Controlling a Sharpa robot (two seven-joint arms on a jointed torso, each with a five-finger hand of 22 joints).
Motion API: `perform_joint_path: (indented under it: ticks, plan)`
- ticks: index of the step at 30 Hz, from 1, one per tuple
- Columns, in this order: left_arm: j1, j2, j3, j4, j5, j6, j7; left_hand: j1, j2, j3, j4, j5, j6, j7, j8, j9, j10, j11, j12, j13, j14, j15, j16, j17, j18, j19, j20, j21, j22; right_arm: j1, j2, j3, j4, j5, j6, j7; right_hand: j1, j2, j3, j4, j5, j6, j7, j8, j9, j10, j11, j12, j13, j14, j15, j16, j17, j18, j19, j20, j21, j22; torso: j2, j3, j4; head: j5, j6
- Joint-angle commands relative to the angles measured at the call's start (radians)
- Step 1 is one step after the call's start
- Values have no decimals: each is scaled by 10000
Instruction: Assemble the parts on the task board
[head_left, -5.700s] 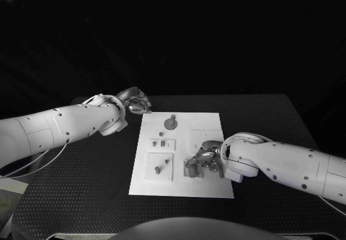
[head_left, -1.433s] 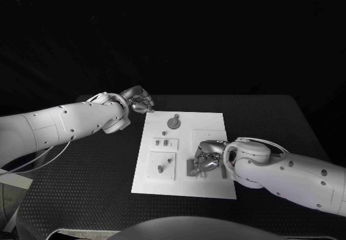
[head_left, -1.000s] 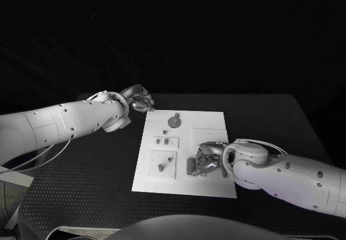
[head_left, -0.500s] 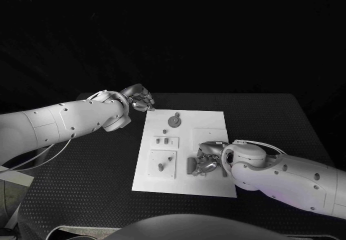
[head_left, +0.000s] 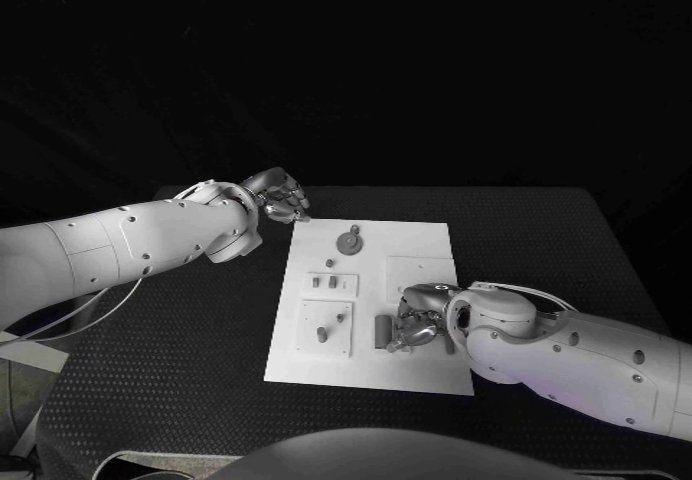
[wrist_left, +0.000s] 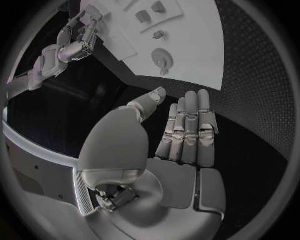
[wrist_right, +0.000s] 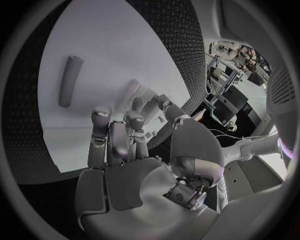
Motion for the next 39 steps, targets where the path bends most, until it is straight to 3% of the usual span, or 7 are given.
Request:
perform_joint_path:
  ticks: [1,15,19,23,28,34,39]
  plan:
    - [6,10,3,1,-12,80,42,-61,25,-2,83,65,-27,-16,53,-14,-42,19,13,10,94,-6,-37,16,55,34,-11,32,-8,-1,-205,3,200,-25,-371,-75,157,-297,31,-137,-33,44,5,-13,-2,65,-25,-7,17,-8,-87,41,33,389,36,-7,46,-17,1,4,-4,5,19]
    - [6,-12,2,7,-12,94,38,-65,22,-6,86,64,-28,-16,53,-16,-43,19,13,11,94,-6,-40,21,54,34,-10,31,-8,280,-1261,503,801,868,-1244,245,276,-1008,310,233,-33,-73,66,-114,10,25,32,-64,47,-28,-44,35,-77,388,74,-27,17,-72,-1,13,-30,-83,170]
    - [6,-34,1,20,12,136,47,-68,23,-7,90,64,-27,-16,53,-16,-41,19,14,12,94,-6,-41,22,53,34,-9,32,-8,426,-1449,504,341,1751,-1221,127,312,-927,380,402,-33,-336,156,-249,1,16,117,-60,68,-29,20,30,-101,388,68,-24,7,-86,-3,3,-21,-114,196]
    - [6,-49,1,33,12,111,56,-76,27,-9,98,64,-24,-16,56,-16,-34,18,18,14,94,-6,-44,25,52,33,-8,31,-8,444,-1656,502,-39,2226,-387,-258,74,-795,342,722,-33,-420,206,-287,29,-13,167,-68,85,-71,75,7,-195,371,44,4,-5,-95,-1,1,-22,-148,227]
    - [7,-96,0,51,13,108,45,-84,27,-12,106,63,-19,-18,59,-16,-26,16,22,17,94,-7,-47,28,51,32,-8,31,-8,447,-1862,499,-173,2787,870,-624,-1133,11,126,1818,-33,-756,315,-489,-18,-154,272,-166,70,-294,168,-136,-575,328,-154,70,-108,-118,4,13,-18,-215,256]
    - [7,-175,-3,46,14,115,32,-112,20,-20,133,62,-22,-17,59,-20,-9,12,30,24,93,-8,-54,34,49,31,-7,30,-8,447,-2098,497,207,2779,1453,-929,-961,144,89,1570,-34,-671,303,-465,5,-123,266,-113,111,-248,184,-90,-478,361,-217,47,-29,-40,7,36,-26,-205,257]
    - [7,-169,-3,39,95,130,116,-215,-11,-42,244,62,-14,-19,65,-26,13,6,35,35,89,-12,-74,50,43,21,-8,26,-13,443,-2090,479,434,2786,1518,-1171,-1242,-77,-126,1598,-34,-617,294,-467,-2,-109,259,-97,129,-199,183,-46,-363,348,-266,67,4,-4,8,19,-21,-227,263]
